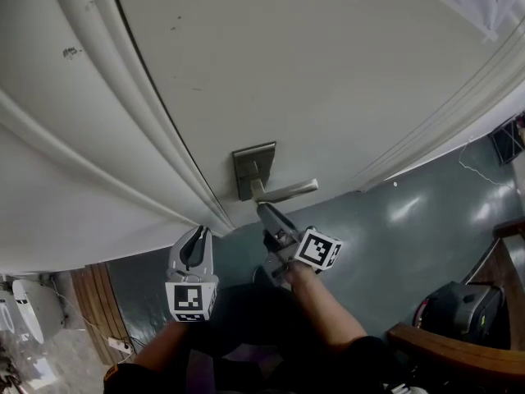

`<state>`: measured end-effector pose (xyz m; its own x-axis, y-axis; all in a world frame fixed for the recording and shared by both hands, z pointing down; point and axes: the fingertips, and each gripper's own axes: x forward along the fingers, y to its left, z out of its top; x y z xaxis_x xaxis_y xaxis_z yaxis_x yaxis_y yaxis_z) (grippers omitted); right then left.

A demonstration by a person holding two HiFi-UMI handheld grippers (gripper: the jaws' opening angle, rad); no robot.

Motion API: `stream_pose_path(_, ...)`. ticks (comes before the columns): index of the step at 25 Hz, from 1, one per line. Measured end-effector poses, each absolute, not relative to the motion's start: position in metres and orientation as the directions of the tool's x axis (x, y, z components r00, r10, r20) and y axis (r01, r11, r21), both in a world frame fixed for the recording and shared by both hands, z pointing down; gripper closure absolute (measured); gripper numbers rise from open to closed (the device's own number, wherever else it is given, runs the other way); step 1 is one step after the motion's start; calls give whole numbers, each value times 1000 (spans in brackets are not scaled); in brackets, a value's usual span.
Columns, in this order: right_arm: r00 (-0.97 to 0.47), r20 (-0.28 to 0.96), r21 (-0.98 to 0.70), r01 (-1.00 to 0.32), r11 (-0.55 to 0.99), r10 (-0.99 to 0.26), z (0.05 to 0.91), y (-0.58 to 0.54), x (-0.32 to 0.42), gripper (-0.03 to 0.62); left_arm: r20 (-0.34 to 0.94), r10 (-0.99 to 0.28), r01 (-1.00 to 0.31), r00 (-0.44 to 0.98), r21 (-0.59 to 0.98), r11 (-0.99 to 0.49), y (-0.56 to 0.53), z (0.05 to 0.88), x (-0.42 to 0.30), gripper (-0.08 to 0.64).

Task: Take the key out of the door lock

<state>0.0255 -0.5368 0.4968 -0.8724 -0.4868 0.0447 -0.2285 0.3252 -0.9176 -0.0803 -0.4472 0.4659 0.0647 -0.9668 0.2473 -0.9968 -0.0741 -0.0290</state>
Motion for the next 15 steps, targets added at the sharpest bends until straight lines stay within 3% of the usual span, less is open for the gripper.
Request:
stream_pose_path(6,-888,-47,-959,-88,269,-457,493,-544,10,483,263,-963,-996,60,-40,-73,-448,467,-79,512)
stream_pose_path(15,-881,-46,-975,-63,213,-471,500,-549,9,562,269,-962,-998,47,-35,-58,-448,469,-81,512)
